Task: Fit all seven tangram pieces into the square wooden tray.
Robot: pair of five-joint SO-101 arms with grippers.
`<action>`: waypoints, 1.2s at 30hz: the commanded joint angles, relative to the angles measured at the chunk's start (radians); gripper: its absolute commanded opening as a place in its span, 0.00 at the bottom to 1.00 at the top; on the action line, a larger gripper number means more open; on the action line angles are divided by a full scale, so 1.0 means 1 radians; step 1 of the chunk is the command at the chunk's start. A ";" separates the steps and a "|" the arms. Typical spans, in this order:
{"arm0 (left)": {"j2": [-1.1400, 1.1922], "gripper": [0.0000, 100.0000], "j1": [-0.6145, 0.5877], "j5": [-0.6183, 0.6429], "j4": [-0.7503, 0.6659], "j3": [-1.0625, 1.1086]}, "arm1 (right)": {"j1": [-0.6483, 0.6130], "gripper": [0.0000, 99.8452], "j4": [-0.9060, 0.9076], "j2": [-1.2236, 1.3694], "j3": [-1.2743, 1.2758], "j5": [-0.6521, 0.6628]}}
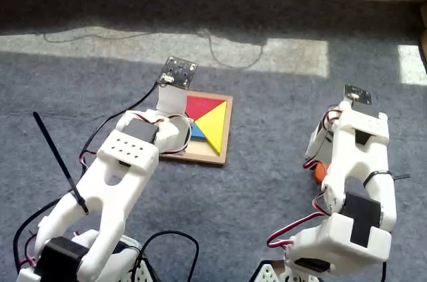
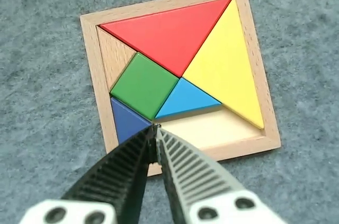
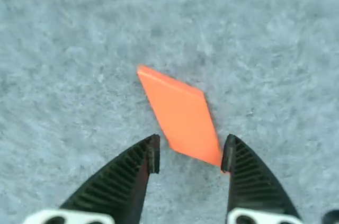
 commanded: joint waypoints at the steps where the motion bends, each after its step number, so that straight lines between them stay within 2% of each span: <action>1: -0.038 0.01 -0.008 0.002 -0.015 -0.005 | 0.033 0.20 0.054 -0.015 -0.102 0.012; 10: -0.039 0.01 -0.010 0.002 -0.014 -0.004 | -0.021 0.20 -0.054 -0.004 -0.042 0.009; 19: -0.042 0.01 -0.010 0.000 -0.014 -0.005 | -0.022 0.19 -0.058 0.002 -0.021 0.011; 25: -0.042 0.01 -0.010 0.000 -0.012 -0.005 | -0.015 0.19 -0.053 0.137 -0.031 0.034; 29: -0.042 0.01 -0.010 0.000 -0.012 -0.005 | 0.004 0.13 -0.053 0.165 -0.061 0.080; 36: -0.044 0.01 -0.012 0.000 -0.012 -0.005 | 0.002 0.05 -0.050 0.133 -0.076 0.083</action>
